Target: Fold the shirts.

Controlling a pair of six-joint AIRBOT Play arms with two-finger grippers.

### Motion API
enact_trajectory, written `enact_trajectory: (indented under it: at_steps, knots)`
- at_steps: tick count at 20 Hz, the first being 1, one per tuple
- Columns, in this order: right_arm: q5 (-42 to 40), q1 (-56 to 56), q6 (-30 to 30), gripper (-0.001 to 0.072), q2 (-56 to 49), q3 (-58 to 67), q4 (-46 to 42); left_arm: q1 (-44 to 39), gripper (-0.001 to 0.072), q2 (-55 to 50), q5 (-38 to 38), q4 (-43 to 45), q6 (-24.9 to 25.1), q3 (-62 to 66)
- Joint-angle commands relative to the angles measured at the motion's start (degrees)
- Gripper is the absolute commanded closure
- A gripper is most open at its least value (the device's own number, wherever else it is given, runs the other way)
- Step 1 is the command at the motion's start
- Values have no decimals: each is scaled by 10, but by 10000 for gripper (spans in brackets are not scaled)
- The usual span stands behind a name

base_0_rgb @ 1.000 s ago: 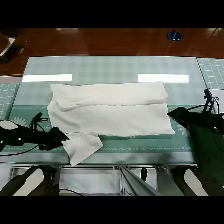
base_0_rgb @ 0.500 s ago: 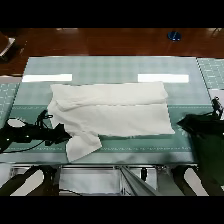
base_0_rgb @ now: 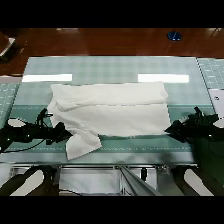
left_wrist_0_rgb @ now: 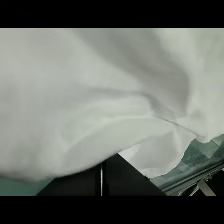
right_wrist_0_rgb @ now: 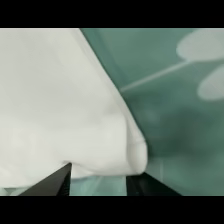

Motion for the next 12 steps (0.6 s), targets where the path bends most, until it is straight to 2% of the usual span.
enact_trajectory:
  at_steps: [1, 4, 5, 6, 7, 9, 12]
  knots:
    - [-58, 9, -12, 307, -33, 14, 45, 0, 689, 0, -6, -4, 1, 0]
    - [-59, 9, -41, 316, -63, 25, 72, 1, 689, 0, 2, -4, 5, 3]
    - [-56, 16, -67, 382, -73, 26, 86, 2, 689, 0, 5, -4, 12, 8]
    - [-52, 27, -94, 548, -81, 26, 101, 5, 689, 0, 3, -14, 13, 16]
    - [-52, 37, -130, 674, -85, 26, 127, 6, 689, 0, -2, -28, 20, 26]
    - [-26, 40, -170, 692, -85, 49, 162, 6, 689, 0, -29, -58, 44, 55]
    - [13, 40, -172, 693, -85, 133, 152, 6, 689, 0, -53, -88, 47, 119]
